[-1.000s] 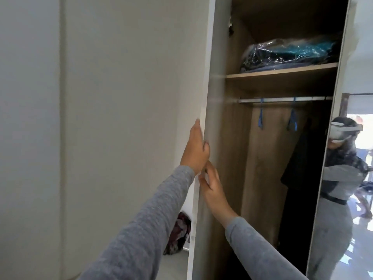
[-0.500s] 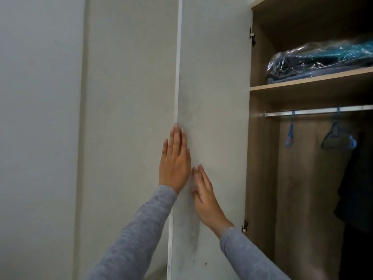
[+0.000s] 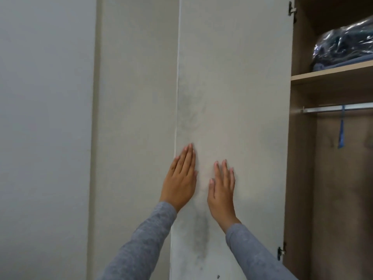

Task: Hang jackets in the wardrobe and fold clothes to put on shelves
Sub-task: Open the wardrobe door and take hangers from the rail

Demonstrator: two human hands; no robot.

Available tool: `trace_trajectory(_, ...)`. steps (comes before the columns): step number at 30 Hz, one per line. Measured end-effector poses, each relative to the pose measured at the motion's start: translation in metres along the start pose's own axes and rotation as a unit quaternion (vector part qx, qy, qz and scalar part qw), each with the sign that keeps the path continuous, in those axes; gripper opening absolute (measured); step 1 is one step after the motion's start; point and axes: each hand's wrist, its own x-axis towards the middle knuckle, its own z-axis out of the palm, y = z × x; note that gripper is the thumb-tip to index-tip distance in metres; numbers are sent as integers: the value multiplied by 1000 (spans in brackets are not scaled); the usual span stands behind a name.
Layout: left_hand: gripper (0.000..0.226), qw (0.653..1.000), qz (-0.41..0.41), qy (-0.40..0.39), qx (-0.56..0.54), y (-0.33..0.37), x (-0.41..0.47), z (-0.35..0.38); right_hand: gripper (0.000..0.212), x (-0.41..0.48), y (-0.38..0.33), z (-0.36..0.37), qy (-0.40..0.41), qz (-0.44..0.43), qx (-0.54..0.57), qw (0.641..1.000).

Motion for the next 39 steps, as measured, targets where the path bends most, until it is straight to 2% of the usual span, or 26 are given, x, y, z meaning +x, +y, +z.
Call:
trace_trajectory(3, 55, 1000, 6, 29, 8, 5, 1, 6, 52, 3, 12, 8, 49, -20, -34, 998)
trace_trajectory(6, 56, 999, 0, 35, 19, 7, 3, 7, 51, 6, 22, 6, 55, -52, -45, 996)
trace_trajectory(10, 56, 999, -22, 14, 18, 15, 3, 9, 51, 5, 37, -9, 1, -93, -72, 993)
trace_trajectory(14, 57, 1000, -16, -17, 5, 46, 5, 15, 52, 5, 55, -42, -89, -106, -82, 987)
trace_trajectory(17, 57, 999, -12, -43, -24, 79, 4, 25, 54, 7, 77, -80, -152, -100, -148, 972)
trace_trajectory(20, 56, 992, -54, -58, -100, 134, 11, 37, 53, 6, 109, -141, -164, -71, -217, 960)
trace_trajectory(22, 53, 974, -106, -86, -178, 179, 16, 40, 51, 5, 127, -182, -163, -50, -254, 952)
trace_trajectory(25, 55, 926, -152, -131, -319, 268, 26, 35, 50, 2, 161, -255, -139, -25, -316, 938)
trace_trajectory(29, 51, 836, -141, -180, -499, 380, 36, 10, 52, -8, 203, -343, -130, -5, -435, 891)
trace_trajectory(30, 51, 797, -136, -206, -551, 409, 39, 0, 51, -13, 211, -366, -133, 3, -463, 876)
trace_trajectory(32, 50, 690, -137, -280, -653, 459, 45, -20, 48, -17, 224, -403, -130, 8, -525, 841)
trace_trajectory(34, 43, 603, -125, -289, -733, 511, 52, -44, 42, -25, 236, -442, -156, -3, -571, 806)
trace_trajectory(36, 33, 556, -136, -277, -772, 548, 54, -61, 34, -30, 243, -461, -193, -17, -624, 757)
trace_trajectory(37, 30, 532, -143, -279, -787, 567, 55, -72, 33, -30, 255, -473, -206, -12, -624, 754)
trace_trajectory(39, 29, 506, -141, -296, -798, 593, 53, -84, 25, -30, 280, -490, -190, -57, -592, 781)
